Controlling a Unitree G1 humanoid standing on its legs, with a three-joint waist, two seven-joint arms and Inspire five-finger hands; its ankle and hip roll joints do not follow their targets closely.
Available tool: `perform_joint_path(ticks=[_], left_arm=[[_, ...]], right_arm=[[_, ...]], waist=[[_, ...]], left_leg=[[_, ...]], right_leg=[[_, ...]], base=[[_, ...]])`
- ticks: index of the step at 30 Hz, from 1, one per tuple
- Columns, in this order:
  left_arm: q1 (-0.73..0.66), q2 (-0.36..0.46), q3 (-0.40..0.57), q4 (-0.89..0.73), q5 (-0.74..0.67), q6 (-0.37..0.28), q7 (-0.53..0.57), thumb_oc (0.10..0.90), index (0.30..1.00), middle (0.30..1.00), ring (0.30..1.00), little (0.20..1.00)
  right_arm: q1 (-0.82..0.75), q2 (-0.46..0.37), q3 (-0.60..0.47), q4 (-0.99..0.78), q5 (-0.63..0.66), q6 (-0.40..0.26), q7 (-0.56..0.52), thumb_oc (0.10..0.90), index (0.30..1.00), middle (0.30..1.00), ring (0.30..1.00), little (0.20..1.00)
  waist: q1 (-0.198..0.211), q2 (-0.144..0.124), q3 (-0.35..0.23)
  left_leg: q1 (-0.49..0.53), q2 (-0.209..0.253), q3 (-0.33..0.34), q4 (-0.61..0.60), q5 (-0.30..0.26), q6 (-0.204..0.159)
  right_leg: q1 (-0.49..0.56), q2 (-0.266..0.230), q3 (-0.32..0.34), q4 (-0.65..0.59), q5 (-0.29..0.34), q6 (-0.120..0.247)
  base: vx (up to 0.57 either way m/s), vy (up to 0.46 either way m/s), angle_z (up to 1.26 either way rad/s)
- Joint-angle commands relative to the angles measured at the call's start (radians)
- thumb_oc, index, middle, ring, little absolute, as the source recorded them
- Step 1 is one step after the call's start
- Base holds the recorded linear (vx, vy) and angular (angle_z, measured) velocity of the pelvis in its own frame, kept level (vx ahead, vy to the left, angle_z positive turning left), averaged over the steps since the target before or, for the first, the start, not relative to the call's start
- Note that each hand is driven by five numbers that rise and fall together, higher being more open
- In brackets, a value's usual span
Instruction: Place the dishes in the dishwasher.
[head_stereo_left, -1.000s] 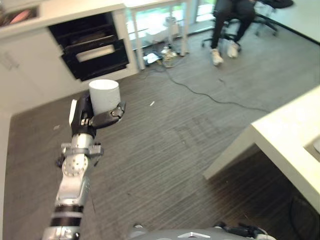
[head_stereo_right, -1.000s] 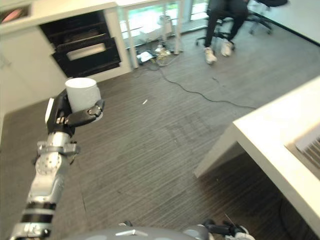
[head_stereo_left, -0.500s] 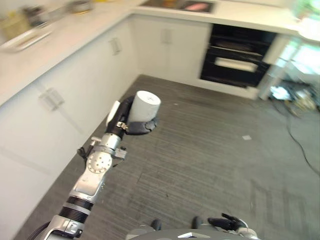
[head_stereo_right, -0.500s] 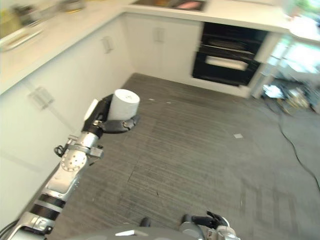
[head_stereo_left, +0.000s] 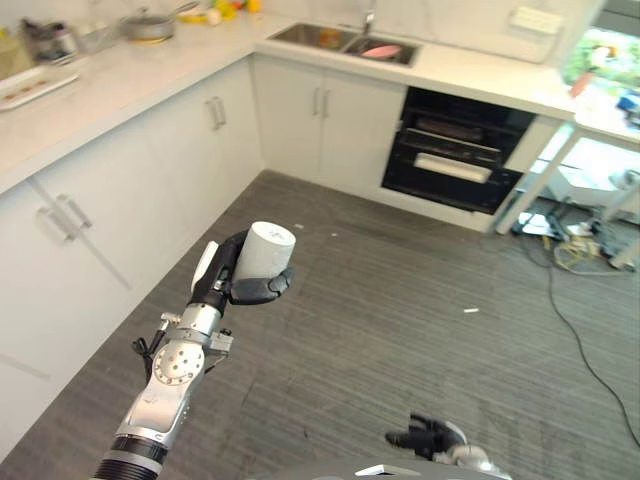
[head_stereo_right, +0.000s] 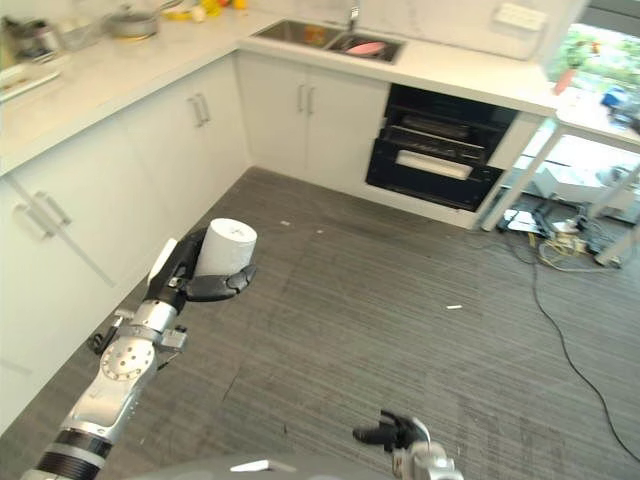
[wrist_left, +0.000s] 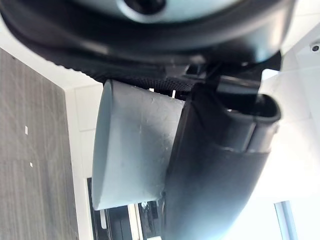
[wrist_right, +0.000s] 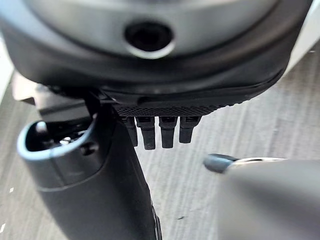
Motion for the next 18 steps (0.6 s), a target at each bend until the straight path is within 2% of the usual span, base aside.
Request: perform_joint_path(ticks=[1,4,9,18], left_arm=[[-0.109,0.031,0.039,-0.139,0.016,-0.107,0.016,0.4,0.3,0.3,0.3,0.3],[-0.095,0.029,0.038,-0.127,0.021,-0.104,0.021,0.4,0.3,0.3,0.3,0.3],[-0.079,0.041,0.048,-0.118,0.043,-0.099,0.03,0.4,0.3,0.3,0.3,0.3],[-0.049,0.051,0.103,-0.098,0.038,-0.098,0.044,0.4,0.3,0.3,0.3,0.3]], right_arm=[[-0.052,-0.06,0.007,-0.005,-0.027,-0.033,-0.006,0.8,0.9,0.9,0.9,0.9],[-0.053,-0.061,0.008,-0.009,-0.027,-0.036,-0.008,0.8,0.9,0.9,0.9,0.9],[-0.045,-0.06,-0.001,0.016,-0.033,-0.028,-0.012,0.8,0.9,0.9,0.9,0.9],[-0.037,-0.046,-0.001,0.052,-0.067,-0.011,-0.015,0.8,0.9,0.9,0.9,0.9]], waist=[[0.01,0.02,-0.008],[-0.001,0.022,-0.015],[-0.014,0.025,-0.022],[-0.018,0.023,-0.017]], left_leg=[[-0.141,0.052,-0.018,-0.023,-0.013,-0.02],[-0.138,0.055,-0.005,-0.023,-0.006,-0.017],[-0.13,0.061,0.007,-0.023,-0.009,-0.017],[-0.131,0.068,0.014,-0.023,-0.003,-0.024]], right_leg=[[-0.016,-0.095,-0.048,0.014,-0.057,0.11],[-0.024,-0.091,-0.033,0.014,-0.047,0.105],[-0.027,-0.085,-0.018,0.014,-0.05,0.1],[-0.029,-0.076,-0.006,0.014,-0.053,0.094]], base=[[0.0,-0.017,-0.55],[0.03,-0.025,-0.42],[0.02,-0.027,0.13],[-0.01,-0.045,0.05]])
